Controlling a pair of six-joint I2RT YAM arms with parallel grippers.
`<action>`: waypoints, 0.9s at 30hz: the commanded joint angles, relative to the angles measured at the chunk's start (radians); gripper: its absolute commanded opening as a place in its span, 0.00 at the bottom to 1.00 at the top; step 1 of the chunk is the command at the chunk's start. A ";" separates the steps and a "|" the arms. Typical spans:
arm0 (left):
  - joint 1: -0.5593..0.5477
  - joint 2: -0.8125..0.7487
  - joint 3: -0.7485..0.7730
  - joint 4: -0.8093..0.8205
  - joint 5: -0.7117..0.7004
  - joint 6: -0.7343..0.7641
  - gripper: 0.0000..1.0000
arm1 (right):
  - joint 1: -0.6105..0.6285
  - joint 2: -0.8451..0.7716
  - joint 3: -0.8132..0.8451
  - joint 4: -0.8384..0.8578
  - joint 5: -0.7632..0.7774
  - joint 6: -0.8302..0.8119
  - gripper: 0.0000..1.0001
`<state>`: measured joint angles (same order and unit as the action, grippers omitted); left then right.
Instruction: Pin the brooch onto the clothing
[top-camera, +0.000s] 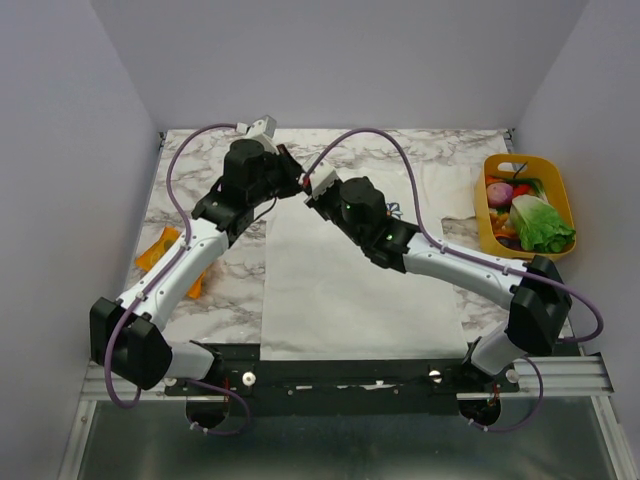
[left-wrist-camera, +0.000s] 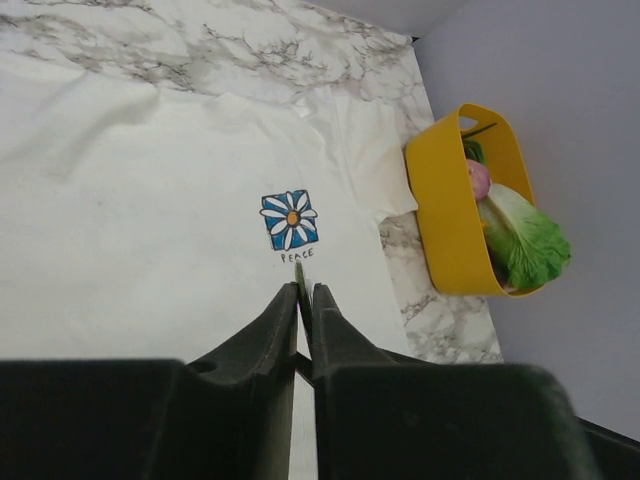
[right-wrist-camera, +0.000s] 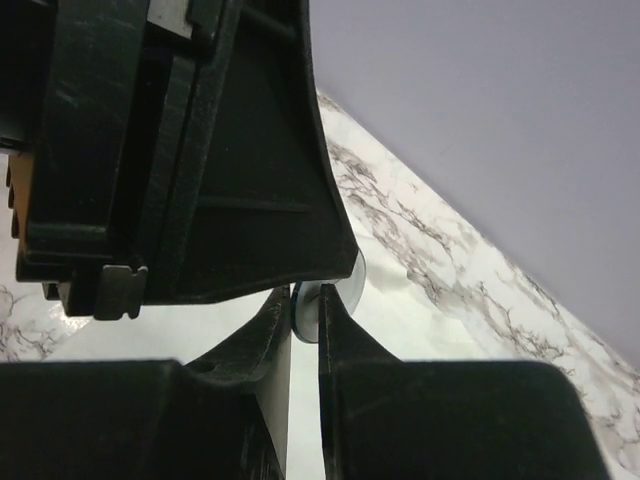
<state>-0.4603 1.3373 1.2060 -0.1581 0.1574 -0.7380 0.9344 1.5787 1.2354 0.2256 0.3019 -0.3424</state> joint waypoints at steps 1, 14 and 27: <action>-0.009 -0.009 0.049 0.020 0.105 0.060 0.35 | 0.003 0.015 0.033 -0.025 0.016 0.003 0.06; 0.034 -0.088 0.000 0.028 0.006 0.150 0.84 | -0.121 -0.031 -0.025 -0.080 -0.177 0.285 0.01; -0.178 -0.075 -0.089 -0.003 -0.292 0.435 0.82 | -0.410 0.056 0.070 -0.279 -0.700 0.804 0.00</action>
<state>-0.5011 1.2385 1.0950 -0.1398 0.0540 -0.4797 0.5659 1.6009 1.2610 0.0250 -0.1726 0.2584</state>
